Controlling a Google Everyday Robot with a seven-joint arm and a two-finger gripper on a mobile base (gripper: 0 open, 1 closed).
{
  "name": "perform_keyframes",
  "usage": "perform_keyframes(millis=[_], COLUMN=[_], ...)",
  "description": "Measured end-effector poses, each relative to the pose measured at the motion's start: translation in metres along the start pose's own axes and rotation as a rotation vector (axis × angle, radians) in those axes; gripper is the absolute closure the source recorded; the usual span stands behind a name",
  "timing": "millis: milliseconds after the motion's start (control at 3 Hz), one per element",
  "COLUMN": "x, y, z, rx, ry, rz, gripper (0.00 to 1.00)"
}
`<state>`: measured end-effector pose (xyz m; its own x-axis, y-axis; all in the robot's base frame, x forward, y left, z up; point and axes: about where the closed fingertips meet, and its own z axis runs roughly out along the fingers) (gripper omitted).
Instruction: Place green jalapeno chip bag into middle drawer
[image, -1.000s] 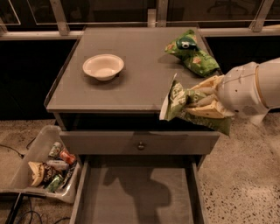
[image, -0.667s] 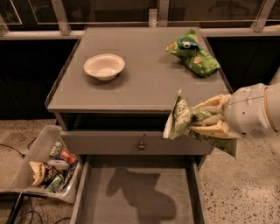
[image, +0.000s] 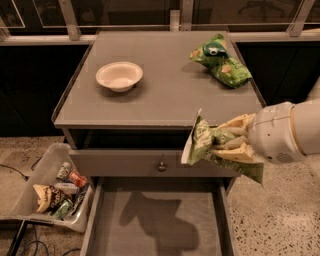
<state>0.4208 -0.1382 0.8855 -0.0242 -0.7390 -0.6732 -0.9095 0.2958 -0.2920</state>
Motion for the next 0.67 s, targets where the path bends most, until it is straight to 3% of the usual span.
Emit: perform_keyframes(millis=[667], x=[0.038], y=[0.049], z=[0.053], rx=[-0.066], ry=[-0.007], rz=[0.075], gripper=[1.0])
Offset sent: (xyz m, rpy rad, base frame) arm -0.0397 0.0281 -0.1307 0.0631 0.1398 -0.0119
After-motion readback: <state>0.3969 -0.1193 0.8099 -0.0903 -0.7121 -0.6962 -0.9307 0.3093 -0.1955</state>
